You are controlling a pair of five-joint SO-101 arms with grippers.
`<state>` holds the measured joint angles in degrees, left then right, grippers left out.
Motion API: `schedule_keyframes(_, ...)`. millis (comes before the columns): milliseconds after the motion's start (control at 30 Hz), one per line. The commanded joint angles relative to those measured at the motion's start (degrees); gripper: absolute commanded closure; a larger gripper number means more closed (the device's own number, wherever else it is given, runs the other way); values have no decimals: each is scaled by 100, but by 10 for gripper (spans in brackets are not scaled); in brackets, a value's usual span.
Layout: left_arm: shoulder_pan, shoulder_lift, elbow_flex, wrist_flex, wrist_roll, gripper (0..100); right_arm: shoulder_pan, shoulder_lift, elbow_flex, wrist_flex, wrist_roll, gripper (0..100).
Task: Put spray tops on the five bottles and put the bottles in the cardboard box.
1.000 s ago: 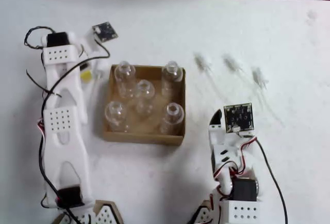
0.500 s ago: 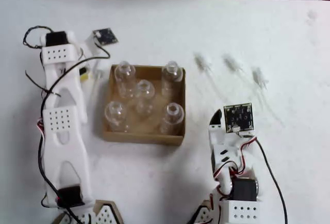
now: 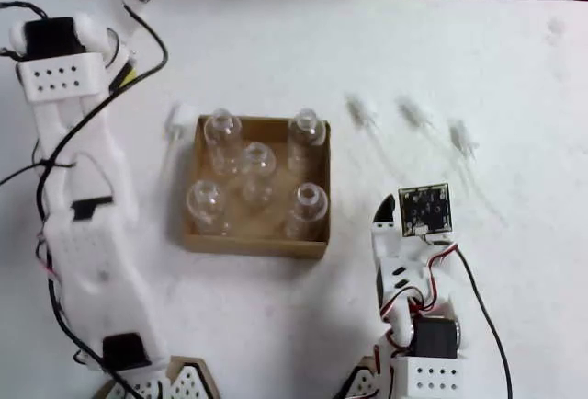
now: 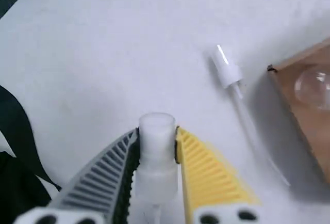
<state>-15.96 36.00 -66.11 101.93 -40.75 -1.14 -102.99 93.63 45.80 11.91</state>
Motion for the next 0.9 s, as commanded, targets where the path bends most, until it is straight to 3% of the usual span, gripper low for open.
schedule_keyframes(0,426,-2668,2048,26,167,980,-4,-31,-26,-154,70,836)
schedule_keyframes(167,778,-4778,3587,-273,176,980,-4,-31,-26,-154,70,836)
schedule_keyframes(367,1182,-6360,5143,-624,141,980,-4,-31,-18,-154,70,836)
schedule_keyframes(600,1165,-8004,6637,-1811,273,980,-4,-40,35,-154,70,835)
schedule_keyframes(733,1209,-9156,7815,-2989,1679,980,-4,-40,35,-154,70,834)
schedule_keyframes(867,1174,-9921,9292,-5081,3376,980,-4,-40,35,-154,70,834)
